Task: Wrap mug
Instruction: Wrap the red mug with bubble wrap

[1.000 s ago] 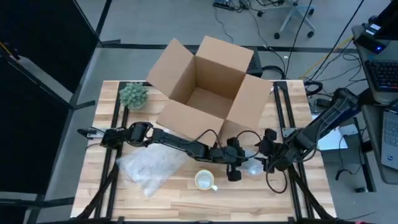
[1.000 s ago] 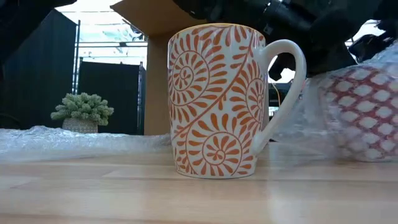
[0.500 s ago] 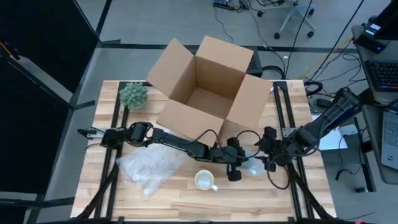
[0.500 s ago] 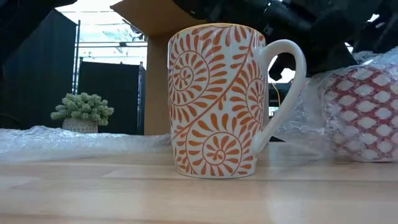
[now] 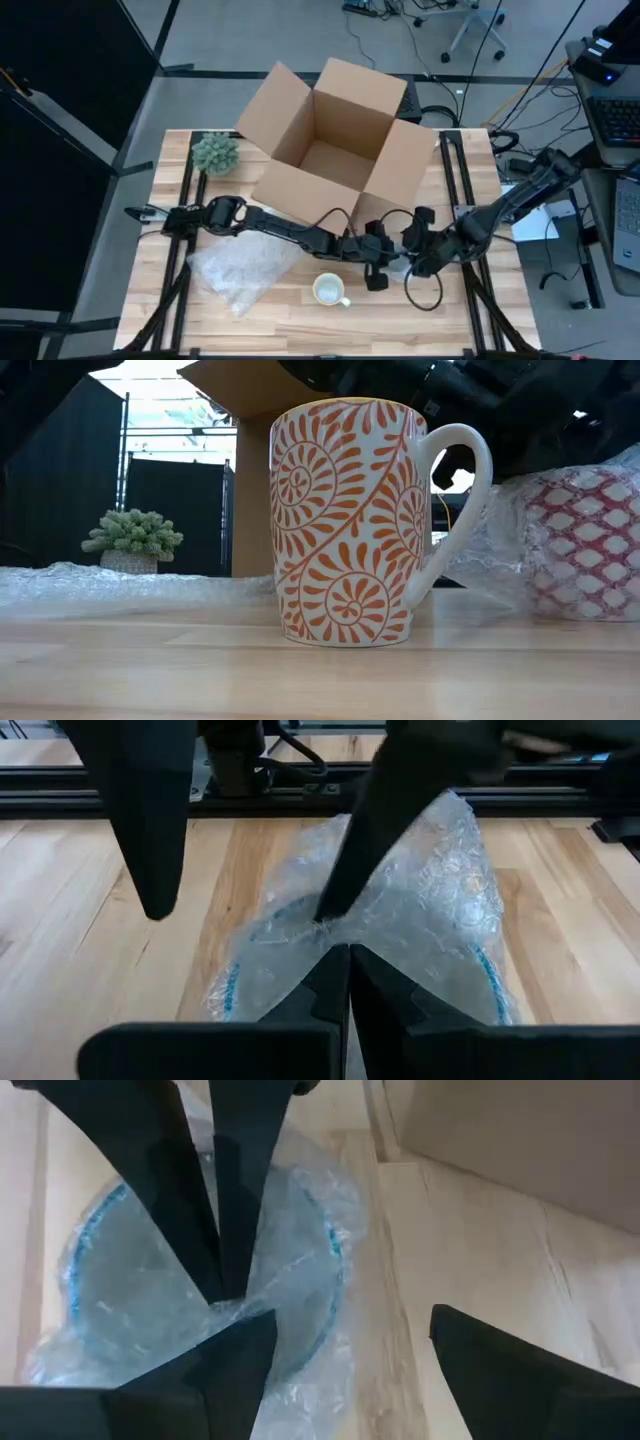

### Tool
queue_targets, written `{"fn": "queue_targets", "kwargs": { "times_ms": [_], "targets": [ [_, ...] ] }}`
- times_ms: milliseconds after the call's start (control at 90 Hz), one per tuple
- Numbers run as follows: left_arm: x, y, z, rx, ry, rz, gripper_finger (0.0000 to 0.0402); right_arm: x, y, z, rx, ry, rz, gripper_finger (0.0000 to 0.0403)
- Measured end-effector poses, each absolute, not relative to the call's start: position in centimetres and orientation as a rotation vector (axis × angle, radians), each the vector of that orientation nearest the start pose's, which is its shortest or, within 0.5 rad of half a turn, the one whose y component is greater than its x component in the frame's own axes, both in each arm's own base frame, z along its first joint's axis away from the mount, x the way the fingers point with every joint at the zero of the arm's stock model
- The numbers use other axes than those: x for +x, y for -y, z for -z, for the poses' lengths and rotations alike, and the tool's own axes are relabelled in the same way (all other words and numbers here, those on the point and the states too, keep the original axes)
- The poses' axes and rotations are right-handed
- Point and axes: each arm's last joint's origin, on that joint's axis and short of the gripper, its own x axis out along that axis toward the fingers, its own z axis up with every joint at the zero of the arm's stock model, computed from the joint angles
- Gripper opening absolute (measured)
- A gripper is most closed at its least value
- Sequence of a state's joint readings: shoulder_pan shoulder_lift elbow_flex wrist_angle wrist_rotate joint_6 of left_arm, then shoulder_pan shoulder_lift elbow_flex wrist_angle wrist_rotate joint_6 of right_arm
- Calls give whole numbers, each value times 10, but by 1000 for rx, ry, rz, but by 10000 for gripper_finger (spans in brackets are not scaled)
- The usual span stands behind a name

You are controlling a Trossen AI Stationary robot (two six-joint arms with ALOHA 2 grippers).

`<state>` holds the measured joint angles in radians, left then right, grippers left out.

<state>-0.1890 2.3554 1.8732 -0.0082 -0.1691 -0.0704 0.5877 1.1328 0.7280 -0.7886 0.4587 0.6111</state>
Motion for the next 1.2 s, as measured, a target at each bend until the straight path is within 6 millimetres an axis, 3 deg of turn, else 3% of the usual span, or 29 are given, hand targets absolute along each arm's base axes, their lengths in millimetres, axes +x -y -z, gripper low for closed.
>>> {"fn": "queue_targets", "kwargs": {
  "times_ms": [211,589,1200],
  "targets": [
    [527,96,-185,26,-483,5,0,170,-98,-209,-48,-1022,207,256],
    [513,97,-227,56,-470,-24,0,169,-98,-207,-45,-1042,200,256],
    [509,99,-226,66,-519,-22,0,181,-105,-190,84,-1053,317,256]
  ]
}}
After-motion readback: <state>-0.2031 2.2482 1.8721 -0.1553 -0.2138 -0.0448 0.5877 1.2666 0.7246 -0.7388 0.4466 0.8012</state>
